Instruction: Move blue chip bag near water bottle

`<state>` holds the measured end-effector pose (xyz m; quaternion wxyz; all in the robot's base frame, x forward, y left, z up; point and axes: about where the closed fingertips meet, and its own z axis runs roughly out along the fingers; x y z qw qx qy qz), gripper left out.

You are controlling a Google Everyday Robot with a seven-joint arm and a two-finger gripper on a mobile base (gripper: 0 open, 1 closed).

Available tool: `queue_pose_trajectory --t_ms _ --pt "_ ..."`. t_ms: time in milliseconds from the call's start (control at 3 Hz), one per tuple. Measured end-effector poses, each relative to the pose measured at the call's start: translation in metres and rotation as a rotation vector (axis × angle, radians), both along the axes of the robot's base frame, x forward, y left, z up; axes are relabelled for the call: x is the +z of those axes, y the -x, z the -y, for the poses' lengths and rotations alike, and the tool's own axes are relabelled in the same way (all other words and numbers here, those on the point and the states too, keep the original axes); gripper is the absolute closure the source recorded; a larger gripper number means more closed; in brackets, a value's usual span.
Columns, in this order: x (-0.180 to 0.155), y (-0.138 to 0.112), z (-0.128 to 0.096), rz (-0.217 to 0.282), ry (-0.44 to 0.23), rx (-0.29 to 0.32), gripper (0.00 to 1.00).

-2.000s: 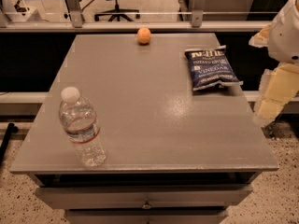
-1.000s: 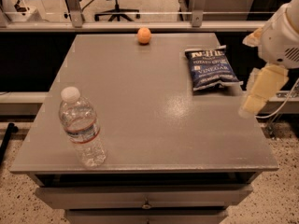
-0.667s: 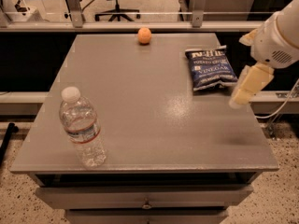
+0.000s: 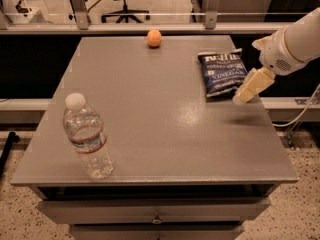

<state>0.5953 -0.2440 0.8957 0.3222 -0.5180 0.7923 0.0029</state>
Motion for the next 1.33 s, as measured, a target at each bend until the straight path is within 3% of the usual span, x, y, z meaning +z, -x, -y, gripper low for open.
queue_pose_trajectory --t_ms 333,667,1333 --pt "-0.018 -0.018 0.000 0.008 -0.054 -0.026 0.00" --pt "-0.035 -0.027 0.003 0.012 -0.083 -0.045 0.18" --pt "-0.042 -0.032 0.011 0.029 -0.117 -0.067 0.65"
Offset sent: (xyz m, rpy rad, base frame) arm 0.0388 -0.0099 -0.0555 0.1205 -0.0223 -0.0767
